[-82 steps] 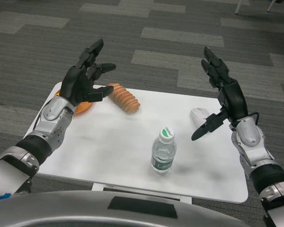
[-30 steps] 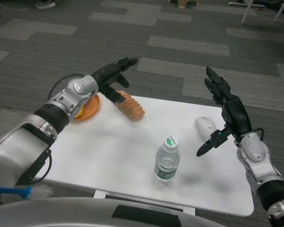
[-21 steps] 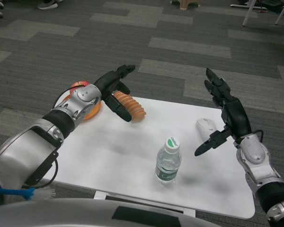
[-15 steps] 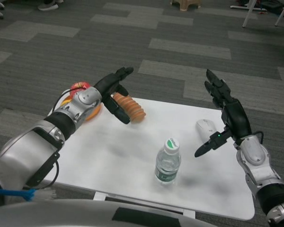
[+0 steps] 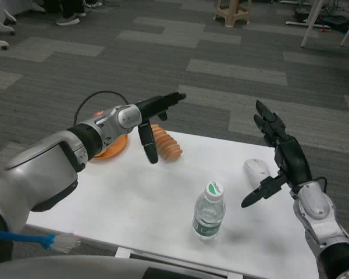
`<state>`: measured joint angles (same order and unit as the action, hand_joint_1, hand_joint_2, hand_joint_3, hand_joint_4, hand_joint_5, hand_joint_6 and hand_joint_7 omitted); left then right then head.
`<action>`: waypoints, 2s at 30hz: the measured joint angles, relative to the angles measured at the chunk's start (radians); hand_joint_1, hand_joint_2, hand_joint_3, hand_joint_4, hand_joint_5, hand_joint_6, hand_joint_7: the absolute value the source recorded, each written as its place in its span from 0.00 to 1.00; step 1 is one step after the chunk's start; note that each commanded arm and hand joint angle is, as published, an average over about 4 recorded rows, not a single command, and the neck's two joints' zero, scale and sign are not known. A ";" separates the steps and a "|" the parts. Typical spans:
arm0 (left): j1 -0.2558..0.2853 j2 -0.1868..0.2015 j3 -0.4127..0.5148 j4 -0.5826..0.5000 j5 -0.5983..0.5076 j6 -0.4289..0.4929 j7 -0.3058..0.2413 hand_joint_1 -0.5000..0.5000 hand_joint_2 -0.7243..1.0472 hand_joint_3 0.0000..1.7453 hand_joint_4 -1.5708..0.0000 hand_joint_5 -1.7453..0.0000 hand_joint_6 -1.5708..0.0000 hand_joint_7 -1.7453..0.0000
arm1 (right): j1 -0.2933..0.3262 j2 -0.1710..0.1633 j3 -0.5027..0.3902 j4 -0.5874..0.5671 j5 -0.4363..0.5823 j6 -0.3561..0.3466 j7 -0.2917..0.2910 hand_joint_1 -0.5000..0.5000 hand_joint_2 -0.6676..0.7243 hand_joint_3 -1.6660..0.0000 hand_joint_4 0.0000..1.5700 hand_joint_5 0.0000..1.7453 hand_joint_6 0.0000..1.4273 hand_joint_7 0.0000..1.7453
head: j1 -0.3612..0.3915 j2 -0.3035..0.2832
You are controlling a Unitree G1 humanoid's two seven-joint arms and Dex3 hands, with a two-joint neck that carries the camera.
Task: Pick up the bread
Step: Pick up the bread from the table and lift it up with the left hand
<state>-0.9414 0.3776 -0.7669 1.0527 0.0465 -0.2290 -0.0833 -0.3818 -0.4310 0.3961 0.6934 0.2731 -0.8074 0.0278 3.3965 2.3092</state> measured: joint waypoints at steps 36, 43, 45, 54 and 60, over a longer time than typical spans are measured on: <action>-0.327 -0.041 -0.989 0.125 -0.025 0.044 0.249 1.00 0.15 0.05 1.00 0.35 0.90 0.90 | -0.031 0.023 0.056 0.046 0.000 0.000 0.000 0.12 0.59 1.00 0.00 0.00 0.00 0.00 | 0.038 0.130; -0.326 -0.081 -1.070 0.170 -0.086 0.058 0.297 1.00 0.12 0.05 1.00 0.35 0.85 0.88 | -0.032 0.029 0.056 0.046 0.000 0.000 0.000 0.12 0.60 1.00 0.00 0.00 0.00 0.00 | 0.042 0.148; -0.322 -0.092 -1.085 0.183 -0.106 0.061 0.305 1.00 0.14 0.05 1.00 0.35 0.85 0.88 | -0.032 0.030 0.056 0.046 0.000 0.000 0.000 0.12 0.59 1.00 0.00 0.00 0.00 0.00 | 0.044 0.150; -0.299 -0.110 -1.139 0.210 -0.163 0.078 0.332 1.00 0.15 0.05 1.00 0.35 0.81 0.84 | -0.032 0.033 0.056 0.046 0.000 0.000 0.000 0.12 0.59 1.00 0.00 0.00 0.00 0.00 | 0.049 0.152; -0.282 -0.132 -1.181 0.221 -0.223 0.081 0.341 1.00 0.15 0.05 1.00 0.35 0.80 0.84 | -0.032 0.037 0.056 0.046 0.000 0.000 0.000 0.12 0.60 1.00 0.00 0.00 0.00 0.00 | 0.054 0.150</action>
<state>-1.2236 0.2455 -1.9475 1.2737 -0.1769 -0.1482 0.2578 -0.4136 -0.3936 0.4516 0.7391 0.2733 -0.8074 0.0279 3.4502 2.4590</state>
